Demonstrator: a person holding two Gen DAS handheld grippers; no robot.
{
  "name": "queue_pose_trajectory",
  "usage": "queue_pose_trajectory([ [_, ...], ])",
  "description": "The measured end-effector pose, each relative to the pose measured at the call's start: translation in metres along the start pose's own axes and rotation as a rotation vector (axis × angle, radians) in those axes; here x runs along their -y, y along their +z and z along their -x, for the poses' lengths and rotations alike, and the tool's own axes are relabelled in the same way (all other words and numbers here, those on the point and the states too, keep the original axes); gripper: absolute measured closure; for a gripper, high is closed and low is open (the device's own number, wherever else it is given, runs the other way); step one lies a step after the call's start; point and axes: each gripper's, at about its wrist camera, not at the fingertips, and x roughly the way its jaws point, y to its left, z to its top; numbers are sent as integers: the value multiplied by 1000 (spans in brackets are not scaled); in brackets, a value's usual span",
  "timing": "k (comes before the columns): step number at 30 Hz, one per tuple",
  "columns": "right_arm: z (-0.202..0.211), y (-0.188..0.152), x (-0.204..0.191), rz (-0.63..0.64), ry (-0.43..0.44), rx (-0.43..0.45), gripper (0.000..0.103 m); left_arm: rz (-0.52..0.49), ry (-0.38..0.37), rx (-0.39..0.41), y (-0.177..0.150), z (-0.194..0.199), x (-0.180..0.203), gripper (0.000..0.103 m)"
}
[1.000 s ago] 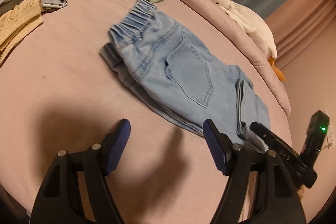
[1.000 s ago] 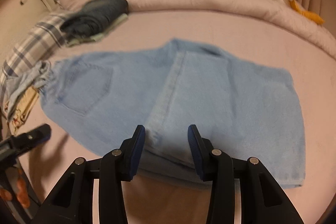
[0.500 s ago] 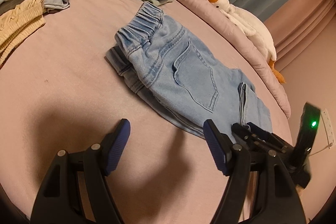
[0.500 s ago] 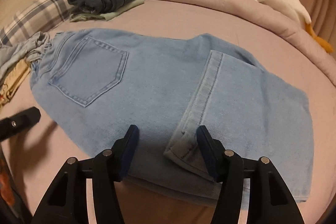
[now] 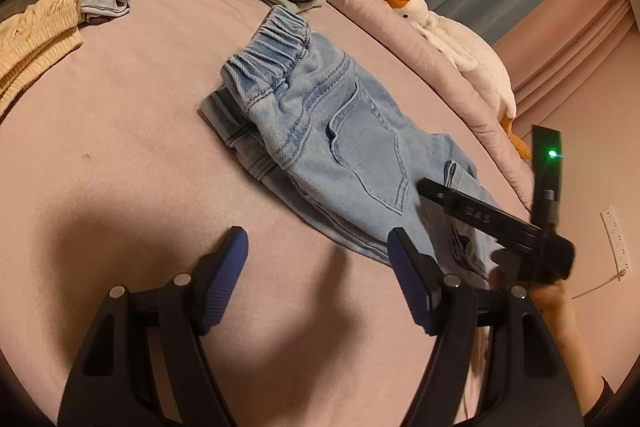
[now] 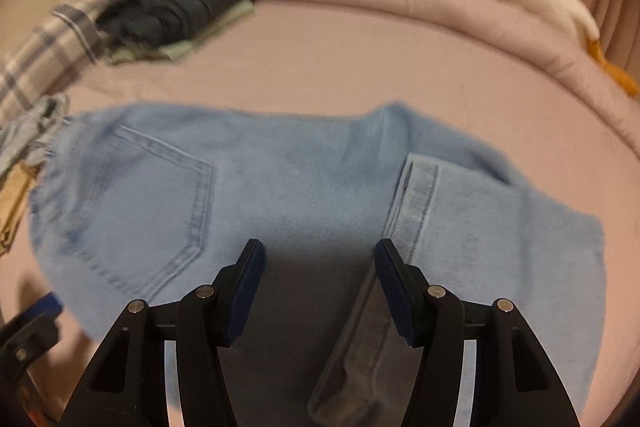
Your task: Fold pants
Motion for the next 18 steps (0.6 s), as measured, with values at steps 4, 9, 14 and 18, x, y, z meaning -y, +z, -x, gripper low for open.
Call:
queue_pose_trajectory([
  [4,-6,7,-5,18,2,-28,43,6,-6,4,1,1,-3,31],
  [9,2,-1,-5,-2,19,-37,43,31,-20,8,3,3,-7,31],
  [14,14,-20,-16,27,18,-36,43,31,-13,10,2,6,-7,31],
  [18,25,-34,-20,20,36,-37,43,27,-4,9,-2,8,-7,31],
])
